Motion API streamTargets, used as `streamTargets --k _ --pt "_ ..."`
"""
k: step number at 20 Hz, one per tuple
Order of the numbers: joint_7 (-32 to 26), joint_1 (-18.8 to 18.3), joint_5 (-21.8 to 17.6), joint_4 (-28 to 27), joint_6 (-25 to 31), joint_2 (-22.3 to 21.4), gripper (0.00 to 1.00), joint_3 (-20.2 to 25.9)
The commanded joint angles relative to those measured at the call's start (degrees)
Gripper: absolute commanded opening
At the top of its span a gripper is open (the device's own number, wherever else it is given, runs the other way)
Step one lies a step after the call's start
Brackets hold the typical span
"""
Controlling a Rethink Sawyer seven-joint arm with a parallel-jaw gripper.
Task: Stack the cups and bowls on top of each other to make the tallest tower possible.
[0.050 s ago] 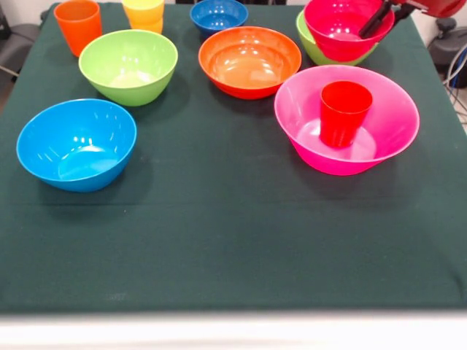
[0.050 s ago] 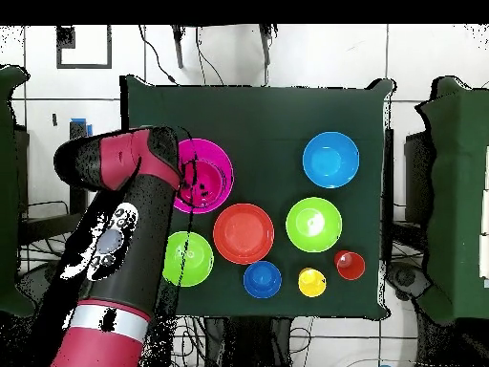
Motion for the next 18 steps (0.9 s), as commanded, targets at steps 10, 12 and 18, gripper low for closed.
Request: streamTargets --k 10,12,18 --pt "10.9 -0.94 0.0 2.31 -5.55 3.74 0.0 6.39" --pt "11.05 -0.86 0.08 2.13 -5.49 3.87 0.0 6.38" --pt "11.94 -0.33 0.3 1.41 -5.58 4.74 0.0 6.21"
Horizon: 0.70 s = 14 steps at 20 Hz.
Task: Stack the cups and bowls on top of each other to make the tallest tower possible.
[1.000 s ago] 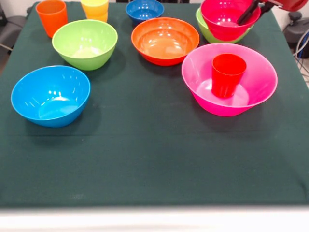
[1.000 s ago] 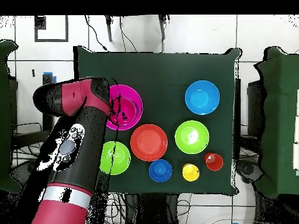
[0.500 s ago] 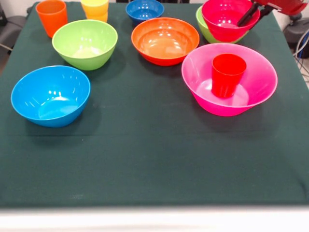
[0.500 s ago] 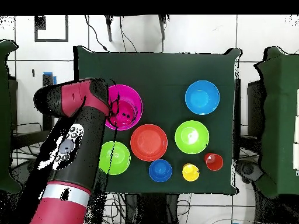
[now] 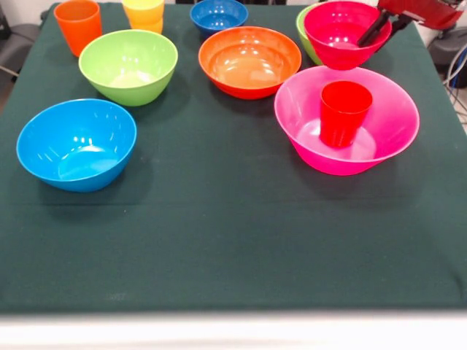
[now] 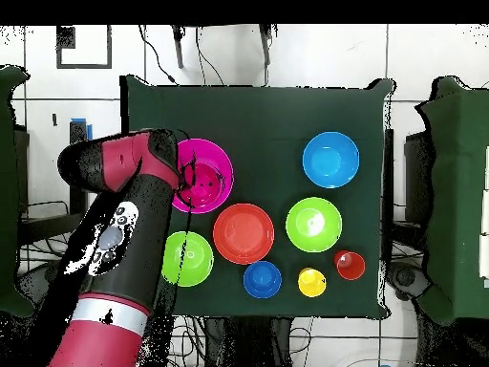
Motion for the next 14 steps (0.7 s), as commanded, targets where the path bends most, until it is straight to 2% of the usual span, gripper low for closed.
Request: streamTargets --k 1,14 --pt "9.8 -0.45 0.32 1.16 -3.86 3.7 0.0 6.17" --pt "9.86 -0.85 0.96 -0.47 -3.88 4.98 0.0 6.08"
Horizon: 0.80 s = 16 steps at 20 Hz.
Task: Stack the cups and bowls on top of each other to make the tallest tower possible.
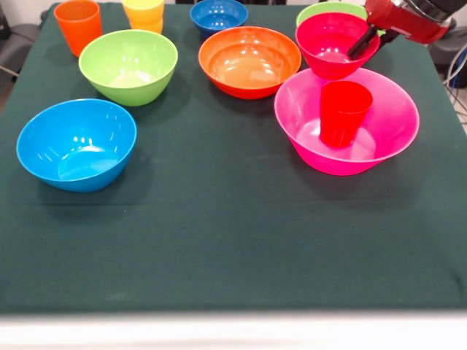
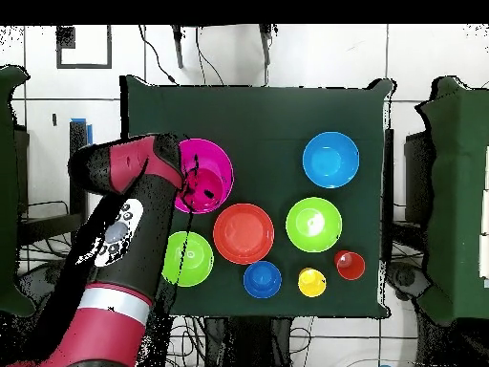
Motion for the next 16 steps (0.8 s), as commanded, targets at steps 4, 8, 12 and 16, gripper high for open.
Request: streamTargets --k 4,8,12,16 --pt "10.28 -0.72 1.19 -1.39 -3.16 3.0 0.0 5.94" --pt "10.67 -0.66 1.37 -2.01 -2.83 3.3 0.0 5.83" --pt "11.36 -0.34 1.53 -2.21 -2.92 3.65 0.0 5.79" --pt "11.72 -0.29 1.77 -3.45 -2.26 4.32 0.0 5.79"
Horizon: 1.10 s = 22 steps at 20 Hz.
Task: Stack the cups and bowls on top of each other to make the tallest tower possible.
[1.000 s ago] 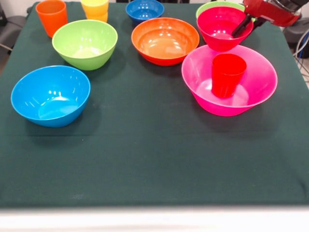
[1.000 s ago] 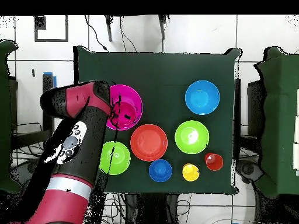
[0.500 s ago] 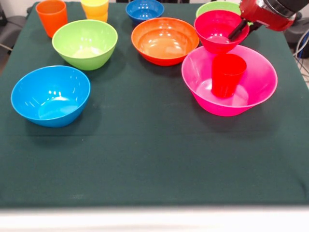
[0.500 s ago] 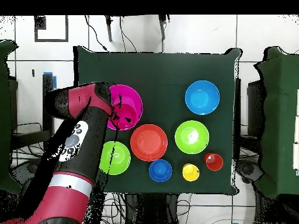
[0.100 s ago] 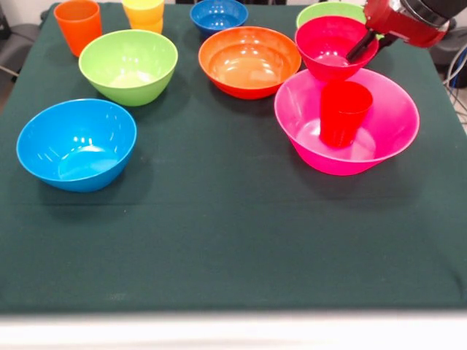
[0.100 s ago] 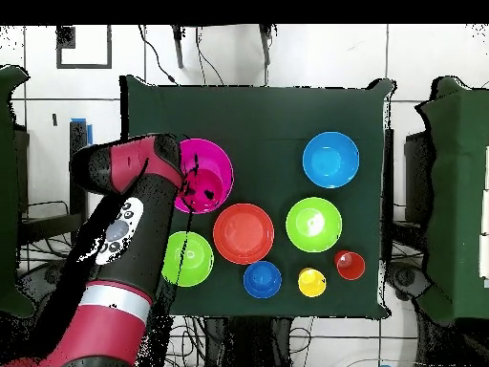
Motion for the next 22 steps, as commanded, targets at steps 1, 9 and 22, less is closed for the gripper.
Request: streamTargets --k 1,9,22 --pt "11.71 -0.3 1.67 -3.48 -1.97 3.93 0.0 5.78" --pt "11.97 -0.08 1.89 -4.77 -1.78 4.72 0.0 5.55" --pt "11.88 0.68 2.43 -2.63 -2.06 3.18 0.0 5.09"
